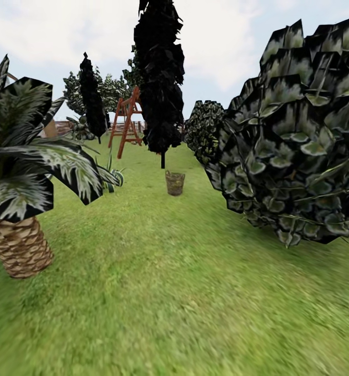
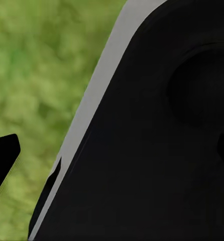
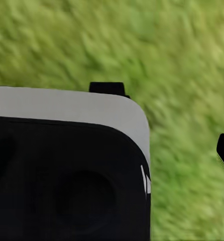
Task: Take the three Easter eggs out of the wicker basket on the lawn in the garden, then place them on the lawn next to a single tree (choose any tree) so that all three eggs are next to the same tree and none are left in the basket.
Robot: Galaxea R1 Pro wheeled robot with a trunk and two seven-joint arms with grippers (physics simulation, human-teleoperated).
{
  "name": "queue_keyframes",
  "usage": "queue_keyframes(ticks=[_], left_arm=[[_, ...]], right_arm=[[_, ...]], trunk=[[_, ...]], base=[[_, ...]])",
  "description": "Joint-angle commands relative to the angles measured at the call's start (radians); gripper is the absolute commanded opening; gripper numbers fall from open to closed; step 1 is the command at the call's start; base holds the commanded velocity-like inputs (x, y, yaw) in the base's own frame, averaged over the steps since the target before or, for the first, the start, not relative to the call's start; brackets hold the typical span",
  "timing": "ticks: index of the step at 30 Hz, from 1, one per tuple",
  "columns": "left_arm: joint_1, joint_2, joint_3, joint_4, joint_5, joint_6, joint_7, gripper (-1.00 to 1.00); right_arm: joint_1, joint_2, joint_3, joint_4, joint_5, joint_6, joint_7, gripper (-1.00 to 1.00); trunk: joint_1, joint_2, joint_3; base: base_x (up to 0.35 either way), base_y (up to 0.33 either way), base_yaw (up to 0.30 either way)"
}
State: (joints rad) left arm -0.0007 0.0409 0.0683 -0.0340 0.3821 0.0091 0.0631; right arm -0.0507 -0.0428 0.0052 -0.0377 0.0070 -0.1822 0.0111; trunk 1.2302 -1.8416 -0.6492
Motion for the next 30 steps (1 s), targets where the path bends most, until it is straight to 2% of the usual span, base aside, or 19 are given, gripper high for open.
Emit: queue_keyframes(ticks=[1,3,4,13,30], left_arm=[[0.001,-0.006,0.001,0.002,0.005,0.0,-0.004,1.0],[0.001,-0.008,0.009,0.002,0.0,0.0,0.002,1.0],[0.001,-0.078,-0.018,0.001,0.012,0.0,-0.077,1.0],[0.001,-0.064,-0.017,-0.002,0.012,0.0,-0.077,1.0],[0.001,-0.063,-0.015,-0.029,0.014,0.0,-0.072,1.0]], right_arm=[[-0.001,0.0,0.0,0.001,0.0,-0.003,0.001,1.0],[-0.001,0.0,0.0,0.001,0.0,-0.003,0.001,1.0],[0.0,0.0,0.0,0.001,-0.001,-0.003,0.001,1.0],[-0.001,0.004,0.0,-0.002,-0.002,-0.005,0.003,1.0],[-0.001,0.0,0.002,-0.001,0.002,-0.005,0.006,1.0]], trunk=[[0.01,0.0,-0.001],[0.01,0.0,-0.001],[0.01,0.0,-0.001],[0.01,0.0,-0.001],[0.01,0.0,-0.001]], base=[[0.324,0.097,0.0],[0.324,0.097,0.0],[0.325,0.097,0.018],[0.325,0.077,0.207],[0.301,-0.056,0.014]])
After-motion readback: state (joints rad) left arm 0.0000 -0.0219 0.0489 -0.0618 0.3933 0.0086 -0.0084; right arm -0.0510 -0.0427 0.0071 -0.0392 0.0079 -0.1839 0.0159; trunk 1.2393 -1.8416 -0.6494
